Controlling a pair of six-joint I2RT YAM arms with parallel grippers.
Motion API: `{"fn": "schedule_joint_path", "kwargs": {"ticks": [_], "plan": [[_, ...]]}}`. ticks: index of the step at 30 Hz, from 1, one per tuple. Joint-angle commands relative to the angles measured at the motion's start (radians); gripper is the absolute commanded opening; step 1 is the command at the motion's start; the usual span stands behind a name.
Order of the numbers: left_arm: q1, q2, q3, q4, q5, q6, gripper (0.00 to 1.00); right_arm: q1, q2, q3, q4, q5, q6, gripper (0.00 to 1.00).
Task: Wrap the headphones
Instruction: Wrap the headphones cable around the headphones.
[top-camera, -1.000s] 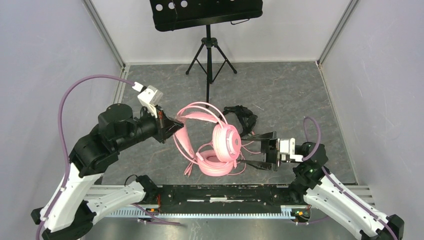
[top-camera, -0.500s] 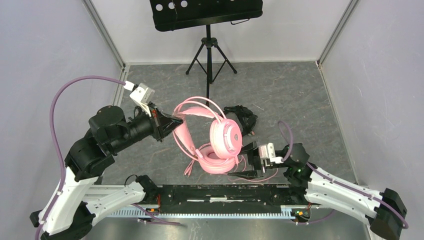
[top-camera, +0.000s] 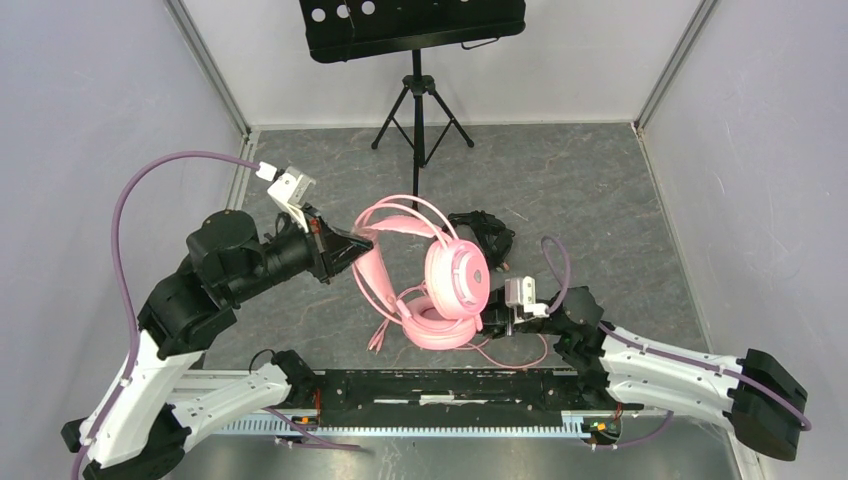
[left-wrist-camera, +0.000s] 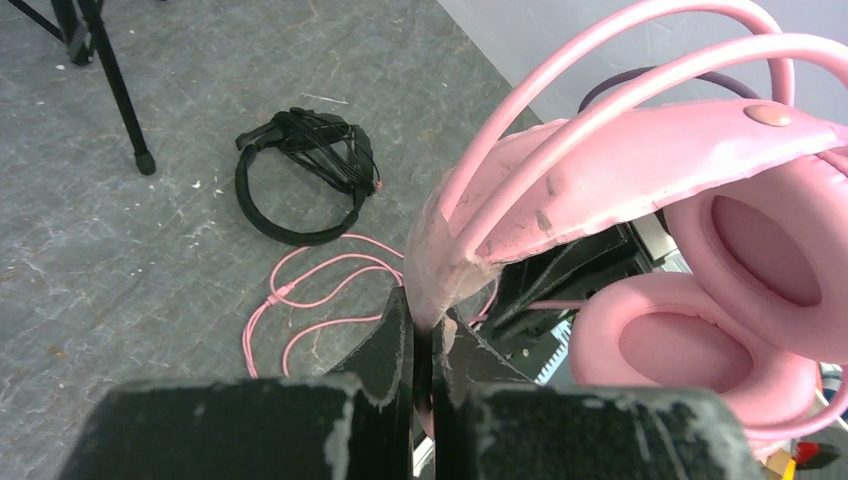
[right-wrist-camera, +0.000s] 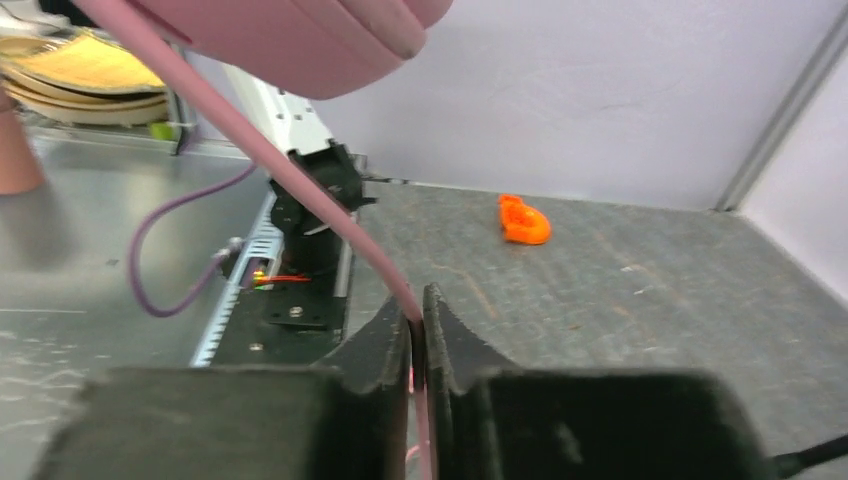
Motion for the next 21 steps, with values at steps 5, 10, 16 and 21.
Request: {"fn": "schedule_joint_path", "kwargs": {"ticks": [5,10,16,21], "plan": [[0.0,0.0,0.074,0.003,0.118,-0.064,0.02,0.005,-0.077,0.029,0.014,0.248,-0.158,0.0],[0.0,0.015,0.054,-0.051,0.216,-0.03,0.02,0.003,-0.149,0.067,-0.043,0.42,-0.274,0.0],[0.0,0.028,0.061,-0.126,0.182,0.024,0.02,0.0,-0.235,0.082,-0.037,0.65,-0.339,0.0],[0.0,0.043,0.066,-0.155,0.186,0.05,0.02,-0.002,-0.282,0.101,-0.023,0.806,-0.382,0.0]]}}
